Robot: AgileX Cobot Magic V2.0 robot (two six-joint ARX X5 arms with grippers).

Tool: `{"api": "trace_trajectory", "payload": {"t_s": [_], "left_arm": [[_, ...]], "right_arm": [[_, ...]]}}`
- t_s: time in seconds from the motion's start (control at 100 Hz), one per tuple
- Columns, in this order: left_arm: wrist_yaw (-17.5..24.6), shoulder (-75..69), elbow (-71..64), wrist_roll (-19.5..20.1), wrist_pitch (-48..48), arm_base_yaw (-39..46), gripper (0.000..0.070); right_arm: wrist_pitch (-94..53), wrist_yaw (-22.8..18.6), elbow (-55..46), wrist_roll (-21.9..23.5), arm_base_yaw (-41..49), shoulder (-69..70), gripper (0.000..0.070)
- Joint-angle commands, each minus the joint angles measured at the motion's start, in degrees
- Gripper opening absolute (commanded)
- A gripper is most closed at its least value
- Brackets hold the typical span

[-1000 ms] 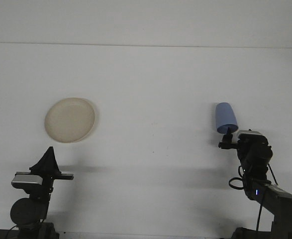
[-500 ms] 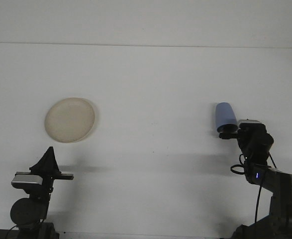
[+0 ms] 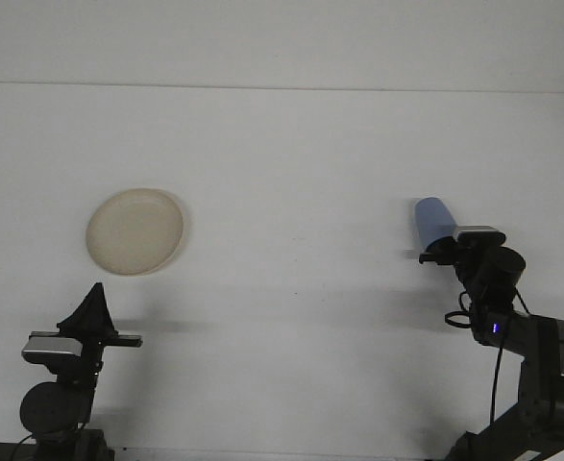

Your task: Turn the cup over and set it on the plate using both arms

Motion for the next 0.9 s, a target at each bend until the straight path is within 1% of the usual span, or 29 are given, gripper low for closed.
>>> {"api": "trace_trajectory", "payload": {"t_s": [0.0,0.24,0.31,0.45,0.71,0.89], "left_arm": [[0.07,-0.11,-1.16,-0.04,0.63,0.09,0.0011],[0.07,-0.11,-1.16,-0.04,0.63,0.09,0.0011],[0.07,-0.11,-1.16,-0.04,0.63,0.09,0.0011],[0.07,-0.11,-1.16,-0.04,0.63,0.09,0.0011],[0.07,-0.11,-1.16,-0.04,0.63,0.09,0.0011],[0.07,-0.11,-1.16,-0.04,0.63,0.09,0.0011]], "right_arm": [[0.63,-0.22,0.90,-0.61,0.00,1.25,0.0016],[0.46,-0.76,0.90,-0.11,0.00,-1.05,0.0009],[-0.46,-1.49,0.90,0.04,0.04,-3.41,0.0009],[-4.44,-1.44,0.90,0.09,0.11,-10.47,0.0008],[-21.94,-1.40,0.90,0.35,0.42,-28.52,0.0008],[-34.69,-0.55,0.90,3.34,3.39,-40.61,0.0007]]}}
